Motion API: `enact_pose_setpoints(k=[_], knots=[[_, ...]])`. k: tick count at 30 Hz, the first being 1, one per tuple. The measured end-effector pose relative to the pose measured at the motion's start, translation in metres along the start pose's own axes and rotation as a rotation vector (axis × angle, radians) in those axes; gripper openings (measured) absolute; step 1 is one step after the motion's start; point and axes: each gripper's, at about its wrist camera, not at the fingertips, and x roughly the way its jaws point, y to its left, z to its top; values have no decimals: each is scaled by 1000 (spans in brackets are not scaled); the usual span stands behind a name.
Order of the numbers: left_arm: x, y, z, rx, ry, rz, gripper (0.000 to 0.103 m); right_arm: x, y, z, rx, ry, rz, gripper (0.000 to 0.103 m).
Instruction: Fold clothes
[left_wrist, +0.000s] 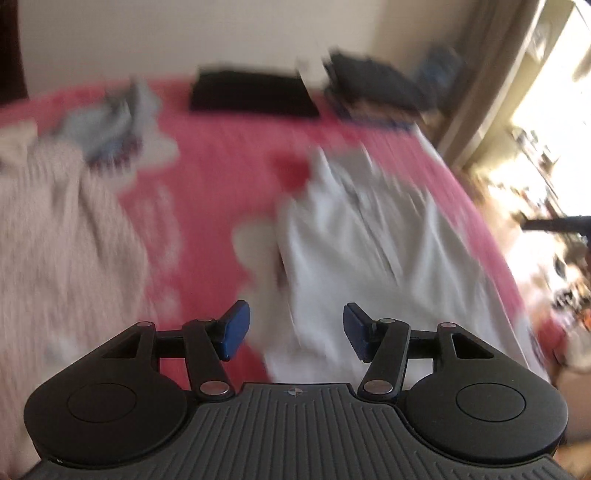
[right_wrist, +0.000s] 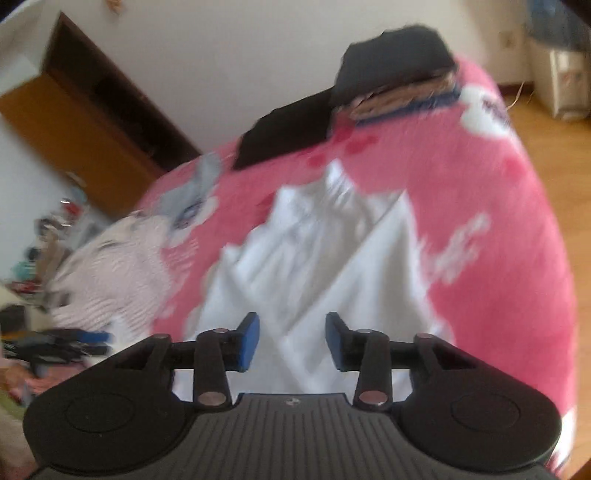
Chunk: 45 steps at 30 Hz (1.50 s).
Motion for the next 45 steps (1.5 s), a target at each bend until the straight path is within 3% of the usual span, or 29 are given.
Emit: enact_pose_setpoints(k=[5, 8, 11, 17, 22, 26, 29, 32, 33, 34, 39, 42, 45], knots=[[91, -4, 47, -23, -164, 58, 62, 56, -8, 56, -164, -83, -125, 46], [149, -8, 66, -90, -161, 30, 62, 107, -16, 83, -242, -104, -146, 46], [190, -13, 81, -185, -153, 6, 62, 165, -22, 101, -243, -61, -164, 46], [244, -24, 112, -283, -130, -1, 62, 236, -35, 122, -53, -109, -107, 46], [275, -28, 117, -348, -97, 24, 61, 271, -46, 135, 72, -127, -88, 46], [284, -29, 117, -377, -105, 19, 48, 284, -49, 142, 102, -103, -92, 46], [289, -26, 117, -400, -124, 45, 32, 288, -51, 145, 123, -106, -67, 43], [291, -29, 115, -395, -150, 48, 4, 295, -50, 144, 103, -86, -67, 18], [289, -33, 115, -377, -167, 55, 2, 298, -48, 144, 87, -79, -74, 9], [286, -37, 115, -348, -189, 62, 0, 300, -47, 143, 72, -75, -81, 6], [260, -54, 116, -201, -285, 5, 0, 284, -42, 140, 41, -117, -32, 2], [232, -68, 110, -30, -358, -31, 0, 256, -25, 133, -138, -182, -26, 2], [198, -85, 92, 220, -432, -57, 0, 218, -7, 113, -338, -237, 20, 2]])
